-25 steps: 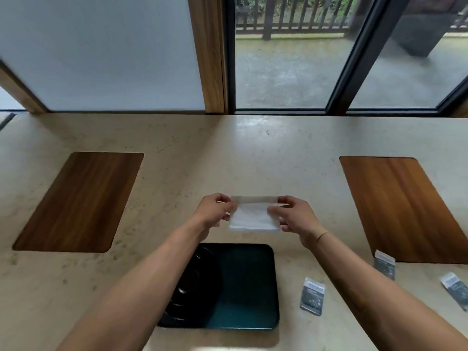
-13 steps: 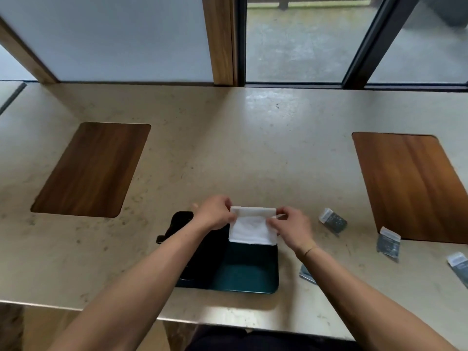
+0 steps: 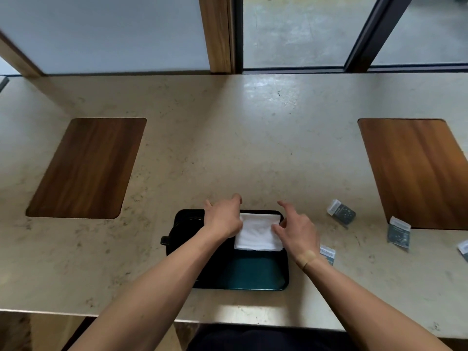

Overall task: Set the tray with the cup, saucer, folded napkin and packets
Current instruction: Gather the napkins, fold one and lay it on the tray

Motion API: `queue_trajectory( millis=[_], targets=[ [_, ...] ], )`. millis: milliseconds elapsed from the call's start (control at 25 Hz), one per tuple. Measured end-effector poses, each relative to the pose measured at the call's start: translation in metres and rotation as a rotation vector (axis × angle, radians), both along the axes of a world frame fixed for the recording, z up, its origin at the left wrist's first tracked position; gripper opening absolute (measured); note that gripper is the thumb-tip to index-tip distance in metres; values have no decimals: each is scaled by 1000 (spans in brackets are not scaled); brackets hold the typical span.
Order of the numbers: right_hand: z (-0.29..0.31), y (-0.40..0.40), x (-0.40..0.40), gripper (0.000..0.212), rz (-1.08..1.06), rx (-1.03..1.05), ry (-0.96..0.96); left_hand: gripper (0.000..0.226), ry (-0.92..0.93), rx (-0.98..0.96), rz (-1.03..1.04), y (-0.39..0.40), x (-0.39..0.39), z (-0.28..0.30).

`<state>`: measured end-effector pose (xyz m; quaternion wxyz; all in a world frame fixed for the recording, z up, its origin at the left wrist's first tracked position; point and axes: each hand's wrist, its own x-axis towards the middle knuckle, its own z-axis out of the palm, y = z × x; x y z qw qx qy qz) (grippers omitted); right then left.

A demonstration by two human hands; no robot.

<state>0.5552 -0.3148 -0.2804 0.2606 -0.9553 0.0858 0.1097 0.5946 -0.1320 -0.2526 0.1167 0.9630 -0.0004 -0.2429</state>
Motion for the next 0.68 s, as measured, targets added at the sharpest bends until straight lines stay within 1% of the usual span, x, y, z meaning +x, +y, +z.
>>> queue_trajectory(
  millis=[120,240,440,680],
  targets=[
    [-3,0,1,55,29,-24,-50,52,1,40,-34,-2,0,-2],
    [-5,1,3,52,55,-64,-75,50,5,33,-19,-2,1,-4],
    [-7,0,4,48,83,-101,-89,46,20,13,4,-3,6,-6],
    [-8,0,6,48,85,-112,-83,45,35,35,-22,-1,9,-8]
  ],
)
